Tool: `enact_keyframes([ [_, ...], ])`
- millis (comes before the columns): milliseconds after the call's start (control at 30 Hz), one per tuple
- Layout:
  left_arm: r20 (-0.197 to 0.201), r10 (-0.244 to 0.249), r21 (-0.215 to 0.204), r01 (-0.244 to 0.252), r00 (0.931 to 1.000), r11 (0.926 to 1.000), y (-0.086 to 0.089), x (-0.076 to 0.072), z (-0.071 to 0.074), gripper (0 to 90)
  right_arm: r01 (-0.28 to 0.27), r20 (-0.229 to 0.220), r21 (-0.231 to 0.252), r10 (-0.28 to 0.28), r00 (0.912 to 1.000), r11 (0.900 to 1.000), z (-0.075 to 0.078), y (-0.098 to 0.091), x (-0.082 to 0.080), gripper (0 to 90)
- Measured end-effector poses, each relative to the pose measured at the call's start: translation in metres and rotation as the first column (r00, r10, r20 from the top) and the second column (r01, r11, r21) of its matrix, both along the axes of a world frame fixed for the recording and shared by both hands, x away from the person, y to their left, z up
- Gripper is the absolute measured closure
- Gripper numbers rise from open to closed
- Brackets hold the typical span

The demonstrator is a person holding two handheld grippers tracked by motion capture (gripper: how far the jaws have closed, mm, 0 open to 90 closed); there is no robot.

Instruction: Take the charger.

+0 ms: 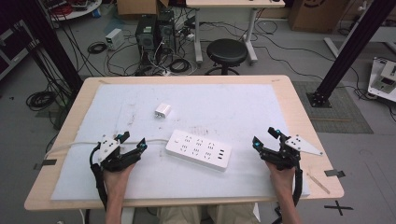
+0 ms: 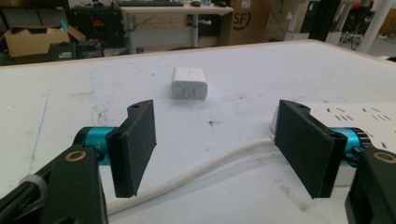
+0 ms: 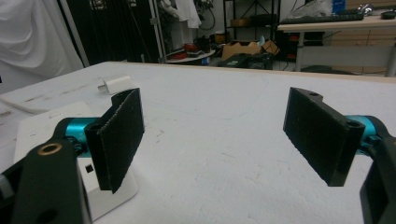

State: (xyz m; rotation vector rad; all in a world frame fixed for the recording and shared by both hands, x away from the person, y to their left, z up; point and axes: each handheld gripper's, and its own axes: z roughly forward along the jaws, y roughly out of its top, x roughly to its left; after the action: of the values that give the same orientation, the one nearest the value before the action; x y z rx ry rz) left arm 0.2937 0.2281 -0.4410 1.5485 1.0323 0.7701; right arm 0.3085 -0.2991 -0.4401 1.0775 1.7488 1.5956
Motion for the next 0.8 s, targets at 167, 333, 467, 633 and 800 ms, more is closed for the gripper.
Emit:
enact_keyframes([
  [167,0.007,-0.007,0.002,0.007,0.9999,1.0000,-0.002,0.001,0.008,29.5,0.038,-0.010,-0.007,-0.039,0.9992,0.9992,0.001,0.001,-0.001,20.8],
  [333,0.011,-0.035,0.021,0.035,0.9993,0.9992,-0.004,0.007,0.039,29.6,0.031,-0.021,-0.020,-0.031,0.9993,0.9993,0.001,0.002,0.001,20.9],
  [467,-0.007,-0.046,0.029,0.046,0.9989,0.9985,-0.008,0.013,0.051,29.5,0.024,-0.028,-0.024,-0.024,0.9993,0.9994,0.001,0.003,0.001,20.9],
  [633,-0.035,-0.045,0.050,0.047,0.9984,0.9977,-0.011,0.027,0.066,26.2,0.016,-0.038,-0.025,-0.017,0.9991,0.9996,0.001,0.002,0.002,20.9],
  [800,-0.127,-0.043,0.084,0.054,0.9910,0.9950,-0.019,0.057,0.080,24.7,0.040,-0.043,-0.019,-0.041,0.9983,0.9990,0.001,0.001,0.004,20.9],
])
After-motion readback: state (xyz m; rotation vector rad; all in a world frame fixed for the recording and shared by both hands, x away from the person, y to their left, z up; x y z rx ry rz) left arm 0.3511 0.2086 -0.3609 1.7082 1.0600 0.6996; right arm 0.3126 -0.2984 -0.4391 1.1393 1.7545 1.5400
